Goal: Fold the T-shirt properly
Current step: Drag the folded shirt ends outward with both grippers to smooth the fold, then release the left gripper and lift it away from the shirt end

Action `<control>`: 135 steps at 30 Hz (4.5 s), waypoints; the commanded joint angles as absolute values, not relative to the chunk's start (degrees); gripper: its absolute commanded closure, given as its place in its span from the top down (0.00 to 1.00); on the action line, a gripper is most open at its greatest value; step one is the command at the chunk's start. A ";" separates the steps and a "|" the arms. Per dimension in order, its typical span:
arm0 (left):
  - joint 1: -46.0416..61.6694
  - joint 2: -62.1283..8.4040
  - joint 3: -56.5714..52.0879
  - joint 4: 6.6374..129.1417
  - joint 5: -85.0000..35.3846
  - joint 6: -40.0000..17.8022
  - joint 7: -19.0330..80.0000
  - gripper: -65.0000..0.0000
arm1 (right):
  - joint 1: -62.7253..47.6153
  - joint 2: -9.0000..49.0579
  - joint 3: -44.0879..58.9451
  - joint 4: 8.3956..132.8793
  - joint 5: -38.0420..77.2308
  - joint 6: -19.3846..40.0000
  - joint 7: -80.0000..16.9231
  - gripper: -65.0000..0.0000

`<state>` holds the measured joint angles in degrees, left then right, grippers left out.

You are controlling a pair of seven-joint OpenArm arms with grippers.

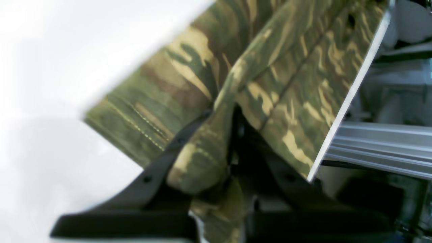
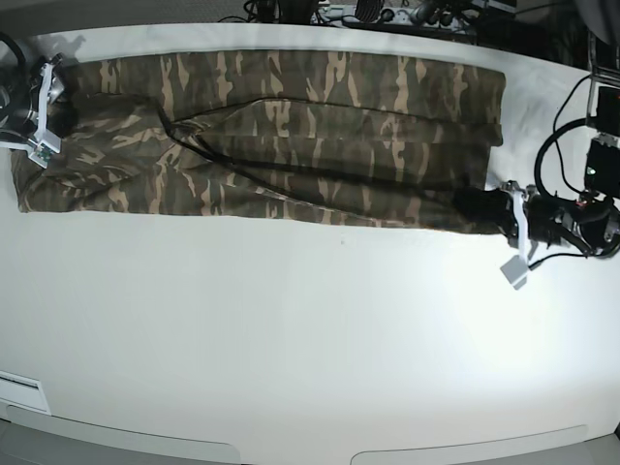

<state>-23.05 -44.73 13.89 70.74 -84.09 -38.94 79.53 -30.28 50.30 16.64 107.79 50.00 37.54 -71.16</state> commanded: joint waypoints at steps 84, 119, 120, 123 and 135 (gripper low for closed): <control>-18.92 -47.18 13.26 71.16 -63.81 -40.00 63.22 0.00 | -19.92 26.20 17.28 98.74 38.72 31.09 -50.76 0.00; -23.53 -52.10 13.26 71.13 -85.00 -40.00 80.00 0.00 | -19.20 26.20 17.28 94.35 38.87 30.00 -51.03 0.00; -23.46 -52.10 13.26 71.13 -85.00 -40.00 80.00 0.00 | -19.20 26.20 17.28 94.35 38.89 30.00 -51.03 0.00; -22.83 -52.07 13.26 71.13 -78.76 -40.00 76.77 0.00 | -19.20 26.20 17.28 94.35 38.89 30.00 -51.03 0.00; -18.70 -52.40 13.26 71.13 -75.44 -40.00 74.52 0.60 | -19.20 26.20 17.28 94.35 38.89 30.02 -51.03 0.00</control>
<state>-17.61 -50.81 13.87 70.63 -74.39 -39.75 74.85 -18.90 25.36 17.04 94.48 42.02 31.11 -47.94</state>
